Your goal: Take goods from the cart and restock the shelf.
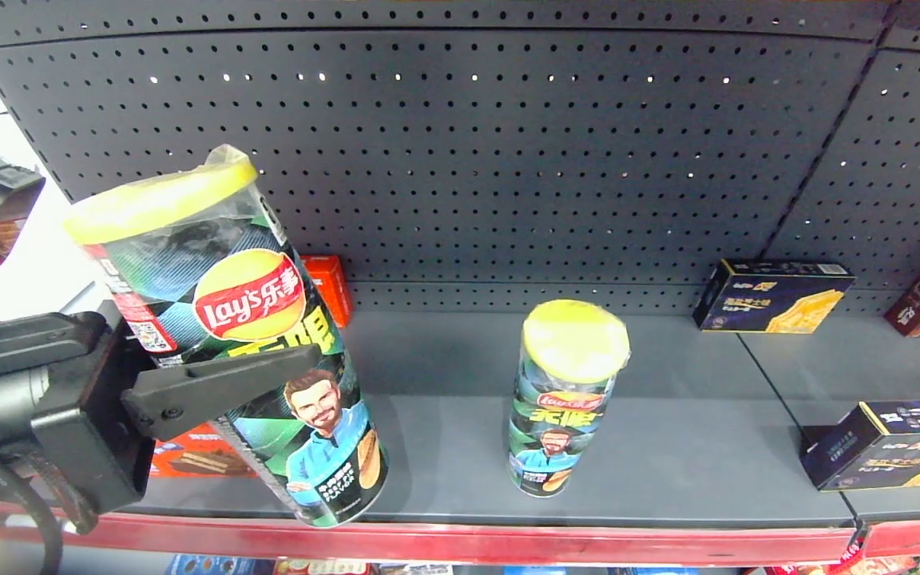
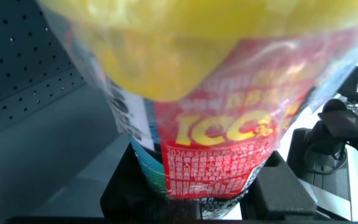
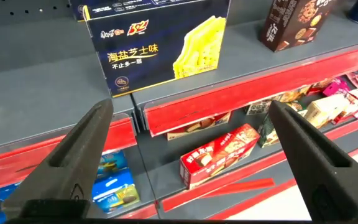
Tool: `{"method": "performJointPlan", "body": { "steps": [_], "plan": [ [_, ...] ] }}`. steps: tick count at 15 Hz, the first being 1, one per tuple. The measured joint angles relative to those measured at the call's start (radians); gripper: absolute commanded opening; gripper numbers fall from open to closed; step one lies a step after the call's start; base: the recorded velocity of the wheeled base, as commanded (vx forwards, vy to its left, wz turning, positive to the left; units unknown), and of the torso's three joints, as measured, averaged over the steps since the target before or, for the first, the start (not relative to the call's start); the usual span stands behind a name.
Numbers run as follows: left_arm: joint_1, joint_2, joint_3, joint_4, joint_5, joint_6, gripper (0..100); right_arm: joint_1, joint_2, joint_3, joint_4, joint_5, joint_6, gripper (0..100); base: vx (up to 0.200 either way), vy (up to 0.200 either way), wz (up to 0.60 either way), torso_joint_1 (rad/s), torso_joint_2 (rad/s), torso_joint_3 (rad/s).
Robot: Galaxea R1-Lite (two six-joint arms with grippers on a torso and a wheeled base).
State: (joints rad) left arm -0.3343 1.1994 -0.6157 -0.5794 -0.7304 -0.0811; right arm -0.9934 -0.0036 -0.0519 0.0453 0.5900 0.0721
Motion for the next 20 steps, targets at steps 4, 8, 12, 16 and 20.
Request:
{"method": "performJointPlan", "body": {
  "steps": [4,8,12,16,20],
  "plan": [
    [-0.008,-0.003,0.018,-0.004,-0.001,0.000,0,0.033,0.000,0.011,-0.032,-0.006,-0.001,100,0.000,0.000,0.00,0.000,0.00,0.000],
    [-0.011,-0.011,0.045,-0.004,-0.001,0.000,0,0.239,0.000,0.016,-0.040,-0.004,0.000,100,0.000,0.000,0.00,0.000,0.00,0.000],
    [-0.011,-0.036,0.073,-0.003,0.002,0.000,0,0.264,0.000,0.017,-0.040,-0.016,0.000,100,0.000,0.000,0.00,0.000,0.00,0.000],
    [-0.005,-0.076,0.092,0.005,0.007,-0.001,0,0.171,0.000,0.021,-0.047,-0.317,-0.010,100,0.000,0.000,0.00,0.000,0.00,0.000],
    [-0.003,-0.103,0.114,0.007,0.007,-0.003,0,0.013,0.001,0.025,-0.051,-0.568,-0.027,100,0.000,0.000,0.00,0.000,0.00,0.000]
  ]
}}
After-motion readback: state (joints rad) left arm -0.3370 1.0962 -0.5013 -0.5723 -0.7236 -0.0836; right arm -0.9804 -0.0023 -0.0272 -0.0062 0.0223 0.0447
